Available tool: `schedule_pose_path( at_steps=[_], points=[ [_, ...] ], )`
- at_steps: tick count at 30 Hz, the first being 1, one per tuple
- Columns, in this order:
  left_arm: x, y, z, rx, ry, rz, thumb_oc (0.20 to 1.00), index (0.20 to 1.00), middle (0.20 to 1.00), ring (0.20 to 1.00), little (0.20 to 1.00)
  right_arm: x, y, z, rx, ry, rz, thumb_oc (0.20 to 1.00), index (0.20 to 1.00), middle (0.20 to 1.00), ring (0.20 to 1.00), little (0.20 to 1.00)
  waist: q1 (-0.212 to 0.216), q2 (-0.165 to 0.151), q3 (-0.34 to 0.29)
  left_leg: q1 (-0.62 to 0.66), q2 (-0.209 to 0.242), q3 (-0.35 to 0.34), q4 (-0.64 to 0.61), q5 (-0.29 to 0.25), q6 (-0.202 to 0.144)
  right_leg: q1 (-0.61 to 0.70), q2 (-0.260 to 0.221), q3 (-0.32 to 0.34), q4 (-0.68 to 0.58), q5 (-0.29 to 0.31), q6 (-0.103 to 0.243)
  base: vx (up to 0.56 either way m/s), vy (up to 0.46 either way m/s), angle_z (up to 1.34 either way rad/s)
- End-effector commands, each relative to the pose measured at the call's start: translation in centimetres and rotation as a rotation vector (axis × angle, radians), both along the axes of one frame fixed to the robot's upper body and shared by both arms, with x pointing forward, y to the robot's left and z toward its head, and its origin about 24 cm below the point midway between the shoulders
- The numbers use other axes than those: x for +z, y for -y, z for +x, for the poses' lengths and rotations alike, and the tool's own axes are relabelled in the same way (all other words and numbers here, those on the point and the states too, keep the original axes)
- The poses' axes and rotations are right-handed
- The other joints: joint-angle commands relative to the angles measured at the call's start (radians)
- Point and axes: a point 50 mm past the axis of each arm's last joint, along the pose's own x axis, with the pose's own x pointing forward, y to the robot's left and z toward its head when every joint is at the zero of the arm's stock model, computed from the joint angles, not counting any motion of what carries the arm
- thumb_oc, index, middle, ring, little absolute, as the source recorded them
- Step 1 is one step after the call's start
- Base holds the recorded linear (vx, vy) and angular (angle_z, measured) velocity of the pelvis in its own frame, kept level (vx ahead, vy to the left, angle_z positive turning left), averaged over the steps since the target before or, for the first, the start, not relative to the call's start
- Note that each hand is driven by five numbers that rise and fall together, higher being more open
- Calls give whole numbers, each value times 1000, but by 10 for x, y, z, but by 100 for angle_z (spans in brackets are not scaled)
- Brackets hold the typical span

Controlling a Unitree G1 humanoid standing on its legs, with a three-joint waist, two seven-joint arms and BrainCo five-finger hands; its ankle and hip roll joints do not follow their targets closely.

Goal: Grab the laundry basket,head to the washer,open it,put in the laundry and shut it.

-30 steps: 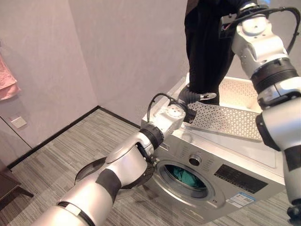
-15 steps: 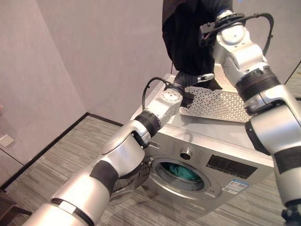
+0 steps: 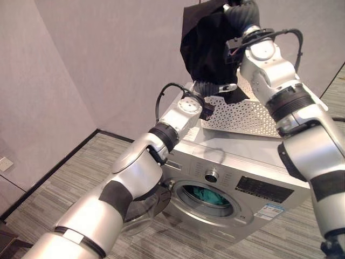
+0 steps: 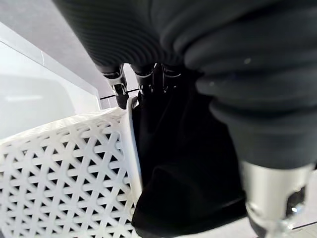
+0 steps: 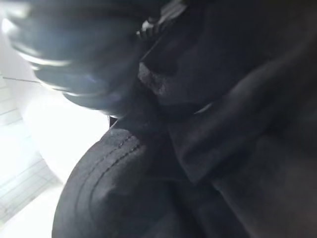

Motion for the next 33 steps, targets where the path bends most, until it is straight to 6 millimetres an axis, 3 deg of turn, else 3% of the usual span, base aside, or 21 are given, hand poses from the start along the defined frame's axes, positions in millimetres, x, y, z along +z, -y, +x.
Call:
schedule_pose_path(
  at_steps=[1, 6, 9, 15, 16, 17, 18, 19, 23, 29, 30, 31, 32, 33],
  points=[
    [59, -9, 5, 36, 189, -20, 1000, 1000, 1000, 1000, 1000, 41, 4, -10, 5, 135, 59, 200, 200, 200, 200, 200, 51, -32, 16, 172, -8, 44, 7, -191, 14, -38, 6, 35, 26, -24, 5, 0, 0, 0],
    [55, -5, 4, 24, 187, -9, 1000, 1000, 1000, 1000, 1000, 33, 6, -7, -2, 109, 54, 200, 200, 200, 200, 200, 58, -37, 17, 171, -10, 41, 7, -191, 16, -36, 5, 30, 25, -22, 6, 0, 0, 0],
    [59, -10, 6, 44, 232, 93, 1000, 1000, 1000, 1000, 1000, 28, 3, -4, 15, 85, 81, 200, 200, 200, 200, 200, 63, -39, 15, 169, -12, 39, 7, -192, 18, -37, 4, 33, 27, -20, 5, 0, 0, 0],
    [65, -24, 11, 90, 262, 90, 1000, 1000, 1000, 1000, 1000, 18, -30, -7, 133, 79, 93, 200, 200, 200, 200, 200, 65, -39, 18, 176, -16, 43, 7, -197, 21, -35, 3, 42, 29, -16, 4, 0, 0, 0],
    [64, -28, 12, 100, 252, 69, 871, 871, 871, 871, 871, 13, -38, -8, 162, 78, 68, 200, 200, 200, 200, 200, 65, -40, 19, 176, -17, 46, 7, -197, 22, -36, 2, 44, 30, -16, 5, 0, 0, 0],
    [64, -33, 14, 109, 248, 55, 429, 429, 429, 429, 429, 9, -47, -10, 191, 76, 37, 200, 200, 200, 200, 200, 64, -40, 19, 177, -17, 49, 7, -197, 22, -37, 3, 47, 30, -14, 5, 0, 0, 0],
    [64, -39, 16, 124, 244, 44, 200, 200, 200, 200, 200, 2, -54, -10, 212, 62, 1, 200, 200, 200, 200, 200, 63, -41, 20, 178, -17, 52, 7, -197, 23, -39, 3, 50, 30, -13, 6, 0, 0, 0],
    [64, -39, 16, 124, 244, 43, 200, 200, 200, 200, 200, 2, -54, -11, 213, 62, 0, 200, 200, 200, 200, 200, 63, -41, 20, 178, -17, 53, 7, -197, 23, -40, 3, 50, 30, -13, 6, -7, 17, -7],
    [60, -80, 26, 228, 240, 25, 200, 200, 200, 200, 200, -34, -82, -27, 387, 44, -100, 200, 200, 200, 200, 200, 53, -42, 23, 186, -15, 74, 7, -199, 26, -46, 6, 67, 29, -11, 5, -7, 24, -15],
    [58, -108, 30, 294, 256, 24, 200, 200, 200, 200, 200, -69, -69, -35, 435, 2, -174, 200, 200, 200, 200, 200, 48, -43, 26, 190, -12, 75, 7, -199, 25, -46, 5, 64, 29, -17, 5, -1, 3, -1],
    [57, -111, 31, 302, 259, 28, 200, 200, 200, 200, 200, -74, -64, -34, 431, -13, -169, 573, 573, 573, 573, 573, 48, -42, 27, 190, -11, 75, 7, -199, 24, -46, 3, 61, 28, -18, 6, 0, 0, 0],
    [56, -113, 31, 308, 256, 27, 200, 200, 200, 200, 200, -79, -60, -33, 422, -28, -168, 664, 664, 664, 664, 664, 48, -42, 27, 191, -11, 75, 7, -199, 24, -45, 3, 60, 28, -19, 6, 0, 0, 0],
    [56, -114, 31, 313, 256, 28, 200, 200, 200, 200, 200, -82, -57, -32, 414, -42, -169, 1000, 1000, 1000, 1000, 1000, 48, -42, 28, 192, -11, 73, 7, -199, 24, -44, 2, 59, 27, -19, 6, 0, 0, 0],
    [56, -117, 32, 319, 260, 31, 200, 200, 200, 200, 200, -85, -54, -31, 405, -51, -170, 1000, 1000, 1000, 1000, 1000, 48, -41, 28, 193, -11, 72, 7, -199, 24, -43, 1, 57, 27, -19, 6, 0, 0, 0]
  ],
)
